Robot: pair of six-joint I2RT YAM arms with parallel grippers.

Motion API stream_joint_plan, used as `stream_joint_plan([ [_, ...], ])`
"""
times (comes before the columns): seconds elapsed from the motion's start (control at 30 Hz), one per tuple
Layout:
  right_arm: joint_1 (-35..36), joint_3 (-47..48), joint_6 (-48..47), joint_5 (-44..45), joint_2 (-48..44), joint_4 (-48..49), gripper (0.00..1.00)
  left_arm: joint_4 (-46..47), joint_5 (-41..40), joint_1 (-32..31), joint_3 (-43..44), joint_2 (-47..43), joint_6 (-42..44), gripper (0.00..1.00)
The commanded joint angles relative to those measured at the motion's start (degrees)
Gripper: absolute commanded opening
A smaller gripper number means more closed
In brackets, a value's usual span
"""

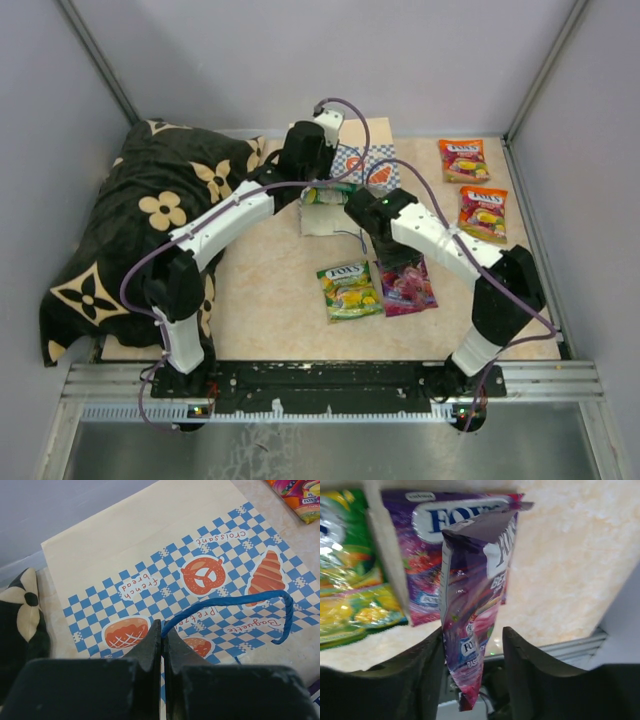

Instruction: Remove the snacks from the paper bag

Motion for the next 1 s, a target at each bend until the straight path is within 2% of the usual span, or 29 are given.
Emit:
stream_joint_plan([
  [0.0,-0.2,2.6,-4.7,-8.0,-3.7,11.3,0.66,-1.1,-2.4,0.5,1.7,-2.7,1.5,0.00],
  [0.03,-0.2,3.8,-5.2,-10.2,-4.9,13.5,0.80,-1.1,-3.2,0.7,1.7,-2.9,1.3,0.00],
  [0.07,-0.3,5.1,-5.8,-12.9,-6.5,16.2,0.89,-1.0,-3.8,0.8,1.7,-3.1,1.1,0.00],
  [0.13,-0.9,5.5,-5.3,-21.3,-10.4,23.7,0.97,-1.1,-4.0,1.3,1.7,-3.5,1.1,0.00],
  [0.2,-1.6,0.3,-1.0,-29.2,-16.2,40.7,0.97,-1.3,-3.6,1.7,1.9,-4.0,1.0,0.00],
  [0.3,-3.1,-19.7,16.8,-35.0,-23.9,68.9,0.89,-2.9,-2.2,2.5,3.0,-4.3,0.3,0.00],
  [0.33,-3.3,-26.5,24.7,-35.1,-25.2,79.4,0.84,-3.4,-1.4,2.8,3.3,-4.5,0.0,0.00],
  [0.4,-2.4,-38.7,39.5,-31.9,-23.9,99.8,0.82,-3.4,0.2,3.1,3.0,-5.0,-0.2,0.00],
  [0.47,-0.2,-44.3,46.3,-26.0,-19.2,114.9,0.78,-3.4,1.2,3.2,2.8,-5.4,-0.4,0.00],
  [0.53,1.6,-43.5,47.8,-20.0,-13.8,121.4,0.76,-3.9,3.0,3.2,2.9,-5.6,-0.8,0.00],
  [0.63,3.7,-40.3,49.4,-12.4,-6.6,125.9,0.76,-6.2,6.1,3.1,4.1,-5.5,-1.3,0.00],
  [0.73,3.9,-37.5,55.8,-7.9,2.7,130.5,0.76,-8.4,6.9,3.1,5.0,-5.6,-1.6,0.00],
  [0.8,2.9,-35.8,60.2,-7.3,8.9,132.8,0.76,-8.8,7.1,3.0,4.9,-5.9,-2.1,0.00],
  [0.97,-2.0,-31.9,68.1,-12.6,20.7,138.3,0.74,-8.9,9.3,3.0,5.1,-6.0,-4.4,0.00],
])
